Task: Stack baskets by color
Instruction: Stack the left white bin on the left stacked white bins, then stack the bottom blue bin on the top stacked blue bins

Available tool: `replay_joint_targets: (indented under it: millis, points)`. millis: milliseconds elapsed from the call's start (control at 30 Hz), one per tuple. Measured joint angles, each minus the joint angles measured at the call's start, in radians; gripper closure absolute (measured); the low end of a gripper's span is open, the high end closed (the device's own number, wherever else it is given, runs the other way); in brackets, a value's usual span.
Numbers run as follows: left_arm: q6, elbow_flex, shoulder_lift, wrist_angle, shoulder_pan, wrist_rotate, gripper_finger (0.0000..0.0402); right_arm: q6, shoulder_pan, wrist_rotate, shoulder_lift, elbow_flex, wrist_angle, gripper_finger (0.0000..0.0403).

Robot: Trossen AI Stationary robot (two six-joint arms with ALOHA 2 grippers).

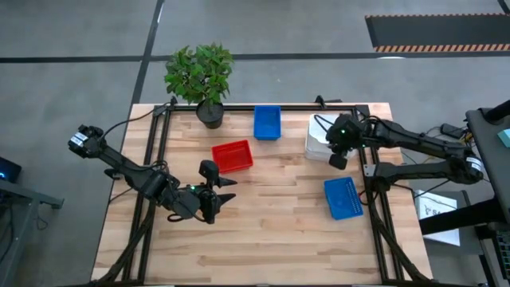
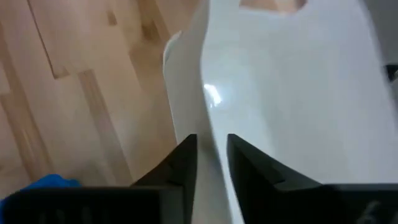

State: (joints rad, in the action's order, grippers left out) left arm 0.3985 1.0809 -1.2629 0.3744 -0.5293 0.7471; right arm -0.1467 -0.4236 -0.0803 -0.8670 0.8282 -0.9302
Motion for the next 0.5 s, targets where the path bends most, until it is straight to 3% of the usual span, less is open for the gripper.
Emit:
replay_joint_targets:
  millis: [133, 233, 500]
  points:
    - [0.0, -0.002, 0.0, 0.0, 0.0, 0.0, 0.0217, 0.002, 0.0, 0.008, -0.032, -0.041, 0.044, 0.0363]
    - [0.0, -0.003, 0.0, 0.0, 0.0, 0.002, 0.0217, 0.021, 0.0, 0.01, -0.051, -0.035, 0.047, 0.0366]
    - [-0.002, -0.003, 0.0, 0.0, 0.0, 0.002, 0.0217, 0.056, 0.0, 0.033, -0.057, 0.005, 0.035, 0.0296]
